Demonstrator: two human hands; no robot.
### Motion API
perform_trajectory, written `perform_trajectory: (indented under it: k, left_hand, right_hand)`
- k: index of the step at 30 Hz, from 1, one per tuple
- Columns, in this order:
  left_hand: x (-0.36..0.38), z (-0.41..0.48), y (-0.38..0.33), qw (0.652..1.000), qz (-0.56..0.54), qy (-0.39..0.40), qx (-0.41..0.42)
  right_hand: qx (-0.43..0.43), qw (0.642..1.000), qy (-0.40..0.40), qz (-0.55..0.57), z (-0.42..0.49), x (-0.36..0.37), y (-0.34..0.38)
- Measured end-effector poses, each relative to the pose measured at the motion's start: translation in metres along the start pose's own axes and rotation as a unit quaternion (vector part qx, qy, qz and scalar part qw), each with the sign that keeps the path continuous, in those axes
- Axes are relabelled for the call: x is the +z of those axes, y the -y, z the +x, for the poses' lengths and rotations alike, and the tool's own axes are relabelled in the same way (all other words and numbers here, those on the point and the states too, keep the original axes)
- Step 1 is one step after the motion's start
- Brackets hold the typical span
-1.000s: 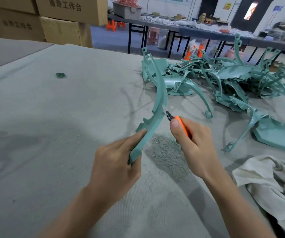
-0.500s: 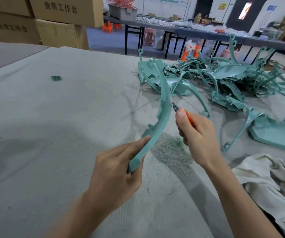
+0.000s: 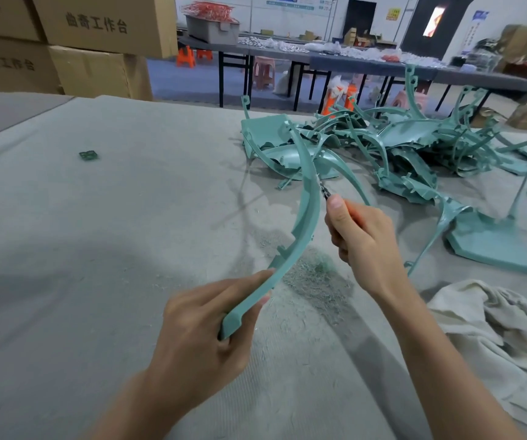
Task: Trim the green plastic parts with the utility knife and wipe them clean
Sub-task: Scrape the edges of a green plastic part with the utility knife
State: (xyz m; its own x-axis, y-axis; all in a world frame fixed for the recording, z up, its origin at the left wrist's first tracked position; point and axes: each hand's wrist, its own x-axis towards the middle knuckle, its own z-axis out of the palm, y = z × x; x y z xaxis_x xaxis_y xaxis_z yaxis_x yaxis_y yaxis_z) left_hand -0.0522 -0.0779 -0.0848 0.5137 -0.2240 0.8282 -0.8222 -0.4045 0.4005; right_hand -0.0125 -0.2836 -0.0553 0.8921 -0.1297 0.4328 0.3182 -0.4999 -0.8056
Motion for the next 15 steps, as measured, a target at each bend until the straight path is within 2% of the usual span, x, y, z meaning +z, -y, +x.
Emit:
perform_trajectory:
  k: [3,6,8,11,15]
  left_hand:
    - [0.001,-0.002,0.002,1.000,0.020,-0.002,0.006]
    - [0.004,-0.005,0.007,0.994,0.111,-0.010,0.004]
    - [0.005,-0.006,0.011,0.987,0.156,-0.026,0.000]
    - [0.004,-0.006,0.013,0.982,0.183,-0.047,0.008]
    - [0.004,-0.005,0.011,0.982,0.187,0.007,0.033]
  right_hand:
    - [0.057,0.998,-0.036,0.020,0.005,-0.003,-0.002]
    - [0.119,0.983,-0.050,0.133,0.001,-0.002,0.004]
    - [0.141,0.970,-0.014,0.198,-0.006,0.001,0.011]
    - [0.154,0.960,0.073,0.223,-0.019,0.010,0.020]
    - [0.161,0.941,0.123,0.273,-0.028,0.024,0.028]
